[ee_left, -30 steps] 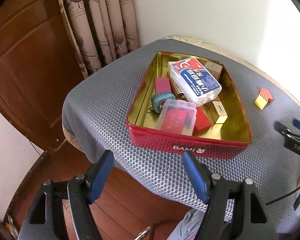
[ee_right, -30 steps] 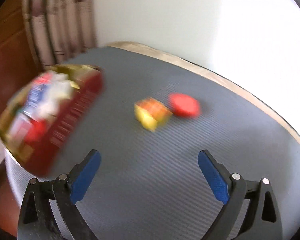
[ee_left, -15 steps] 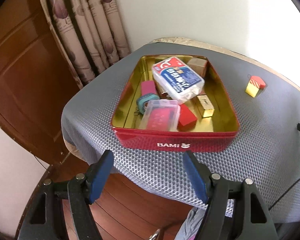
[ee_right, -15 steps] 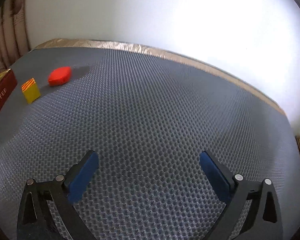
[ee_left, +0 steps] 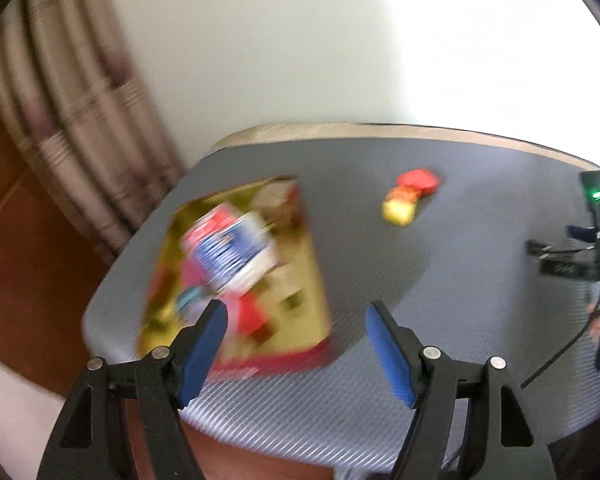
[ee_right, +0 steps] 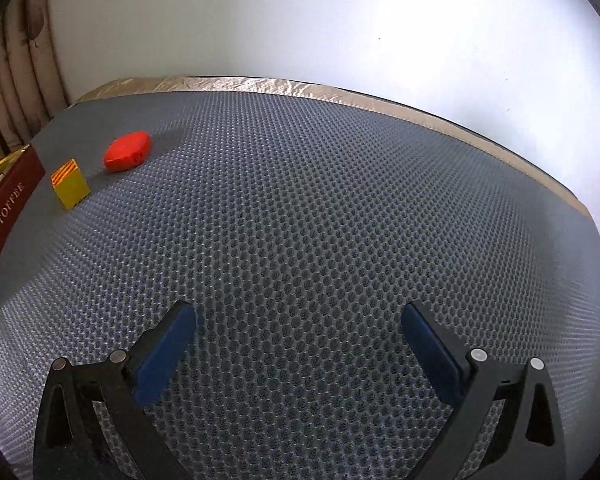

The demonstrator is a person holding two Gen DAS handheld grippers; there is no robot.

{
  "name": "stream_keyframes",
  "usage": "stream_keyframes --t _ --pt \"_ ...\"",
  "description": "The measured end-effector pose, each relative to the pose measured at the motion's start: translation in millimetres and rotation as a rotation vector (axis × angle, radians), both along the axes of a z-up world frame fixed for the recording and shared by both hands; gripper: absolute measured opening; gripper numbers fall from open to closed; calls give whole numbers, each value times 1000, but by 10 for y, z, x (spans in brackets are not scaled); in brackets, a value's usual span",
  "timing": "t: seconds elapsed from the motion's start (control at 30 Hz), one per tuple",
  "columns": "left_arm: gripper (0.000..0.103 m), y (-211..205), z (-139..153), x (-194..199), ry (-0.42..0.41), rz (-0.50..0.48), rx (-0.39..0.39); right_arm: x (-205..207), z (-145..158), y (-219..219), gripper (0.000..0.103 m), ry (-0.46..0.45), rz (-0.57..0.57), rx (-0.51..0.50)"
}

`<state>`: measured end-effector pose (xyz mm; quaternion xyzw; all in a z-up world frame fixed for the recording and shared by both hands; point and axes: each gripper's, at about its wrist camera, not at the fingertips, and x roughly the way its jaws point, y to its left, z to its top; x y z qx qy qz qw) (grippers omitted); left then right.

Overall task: Organize rigid objects
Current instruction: 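Move the left gripper to the yellow-red striped cube and grasp it, then carry the striped cube over the tin with the left gripper while the right reaches the red block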

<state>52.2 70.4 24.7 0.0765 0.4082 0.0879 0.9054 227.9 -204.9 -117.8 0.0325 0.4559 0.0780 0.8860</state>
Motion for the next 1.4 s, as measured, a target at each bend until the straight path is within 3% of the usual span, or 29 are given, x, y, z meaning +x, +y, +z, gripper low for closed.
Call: stream_keyframes --t 0.13,0.27,0.4,0.57,0.77,0.97,1.0,1.03,1.07,1.27,1.4 --pt "74 -248 -116 541 56 -93 -26 31 -17 3 102 7 15 17" --pt "74 -335 -328 1149 163 -88 -111 7 -15 -39 102 7 25 51" --pt "74 -351 -468 1515 193 -87 -121 15 -13 -62 102 4 35 86" --pt "74 -304 -600 1820 219 -111 -117 34 -10 -55 102 0 47 113" --pt "74 -252 -735 1984 264 -164 -196 34 5 -66 102 -2 55 127" --pt "73 -282 -871 2069 275 -195 -188 31 3 -61 102 -1 54 129" --pt "71 -274 -914 2088 286 -196 -188 27 2 -61 102 -1 53 128" --pt "43 -253 -957 2106 293 -194 -198 31 1 -60 102 -1 53 128" --pt "30 -212 -1010 2171 317 -194 -221 33 -1 -60 102 -1 54 128" --pt "30 -88 -1007 2092 287 -146 -338 -24 27 -84 102 1 47 130" --pt "30 -71 -835 1859 245 -126 -362 1 18 -80 102 3 46 127"
